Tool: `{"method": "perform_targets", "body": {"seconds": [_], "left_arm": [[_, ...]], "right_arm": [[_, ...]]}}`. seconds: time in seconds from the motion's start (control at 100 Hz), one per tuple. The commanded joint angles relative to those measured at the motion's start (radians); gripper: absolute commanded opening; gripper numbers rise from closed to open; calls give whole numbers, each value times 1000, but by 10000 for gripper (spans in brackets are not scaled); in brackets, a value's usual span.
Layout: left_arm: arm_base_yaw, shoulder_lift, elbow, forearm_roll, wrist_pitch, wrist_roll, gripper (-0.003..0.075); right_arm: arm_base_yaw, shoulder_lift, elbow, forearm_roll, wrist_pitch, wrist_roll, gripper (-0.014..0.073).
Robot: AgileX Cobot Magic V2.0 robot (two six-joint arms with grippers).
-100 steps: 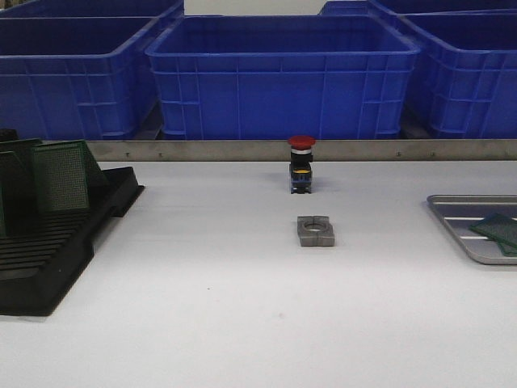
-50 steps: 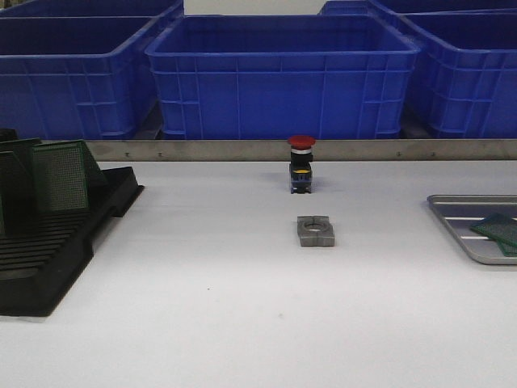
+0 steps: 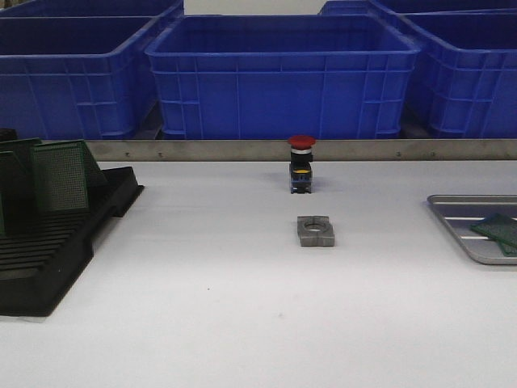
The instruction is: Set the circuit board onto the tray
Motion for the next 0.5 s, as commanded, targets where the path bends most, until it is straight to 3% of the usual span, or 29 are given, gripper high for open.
{"method": "perform_targets", "body": {"seconds": [0.0,0.11,0.18,0.26,0.4,0.49], "left_arm": [[-6,8,-28,-8,-48,-8,-20],[-4,8,-21,5,-81,-8,-20],[0,8,-21,111,-98,-74,-20],[17,8,-16,331,-94,-301,-20],[65,6,43,760,-89,-833,-20],[102,-21,85,875,-89,-944,-20]], "right_arm": [[0,12,-25,36,-12,-2,-61],[0,12,-25,36,-12,-2,-61],[0,12,-25,36,-12,-2,-61],[0,12,-25,36,-12,-2,-61],[0,12,-25,36,-12,-2,-61],[0,12,-25,36,-12,-2,-61]]}}
